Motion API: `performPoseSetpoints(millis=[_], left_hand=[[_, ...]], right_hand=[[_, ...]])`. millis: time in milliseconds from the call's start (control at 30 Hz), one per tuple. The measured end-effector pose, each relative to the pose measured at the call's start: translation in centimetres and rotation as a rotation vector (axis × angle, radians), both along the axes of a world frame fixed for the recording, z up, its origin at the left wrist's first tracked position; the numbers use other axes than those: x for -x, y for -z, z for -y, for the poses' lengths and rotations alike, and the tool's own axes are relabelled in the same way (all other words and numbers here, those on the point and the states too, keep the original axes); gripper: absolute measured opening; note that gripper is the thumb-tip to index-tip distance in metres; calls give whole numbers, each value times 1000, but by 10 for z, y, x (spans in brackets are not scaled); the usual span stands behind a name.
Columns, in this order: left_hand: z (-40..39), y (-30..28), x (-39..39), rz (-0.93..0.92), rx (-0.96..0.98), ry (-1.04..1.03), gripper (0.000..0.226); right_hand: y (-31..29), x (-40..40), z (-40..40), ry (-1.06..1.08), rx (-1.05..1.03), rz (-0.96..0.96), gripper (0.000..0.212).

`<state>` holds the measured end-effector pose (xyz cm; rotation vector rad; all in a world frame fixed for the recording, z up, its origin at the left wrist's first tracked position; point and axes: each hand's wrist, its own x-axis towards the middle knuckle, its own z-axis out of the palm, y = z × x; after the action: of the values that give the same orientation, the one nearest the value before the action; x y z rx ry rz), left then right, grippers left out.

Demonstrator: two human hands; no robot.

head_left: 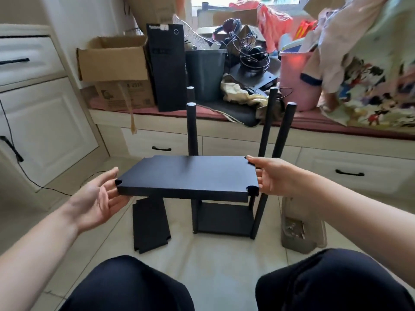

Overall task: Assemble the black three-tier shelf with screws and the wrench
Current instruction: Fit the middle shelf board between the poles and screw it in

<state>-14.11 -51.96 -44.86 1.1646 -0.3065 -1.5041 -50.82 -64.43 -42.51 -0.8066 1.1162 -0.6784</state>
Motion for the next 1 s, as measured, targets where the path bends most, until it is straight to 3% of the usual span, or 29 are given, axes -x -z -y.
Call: performPoseSetpoints(millis=[100, 200, 300, 500, 900, 1000], left_hand=[[5, -9, 18, 198, 66, 48, 33], [12, -18, 27, 216, 142, 25, 34], [20, -31, 34, 213, 187, 0, 32], [33, -55, 36, 262, 241, 84, 29], [92, -113, 51, 488, 363, 64, 22], [115, -127, 59, 531, 374, 49, 21]], right_hand=[[-21, 16, -3, 86, 63, 106, 28], [-44, 31, -4, 108, 114, 255, 39], [-57, 36, -3, 129, 158, 314, 32], [-70, 39, -2, 90, 312, -100, 23], [-133, 43, 40, 236, 406, -147, 4], [-142, 46, 60, 225, 457, -245, 8]])
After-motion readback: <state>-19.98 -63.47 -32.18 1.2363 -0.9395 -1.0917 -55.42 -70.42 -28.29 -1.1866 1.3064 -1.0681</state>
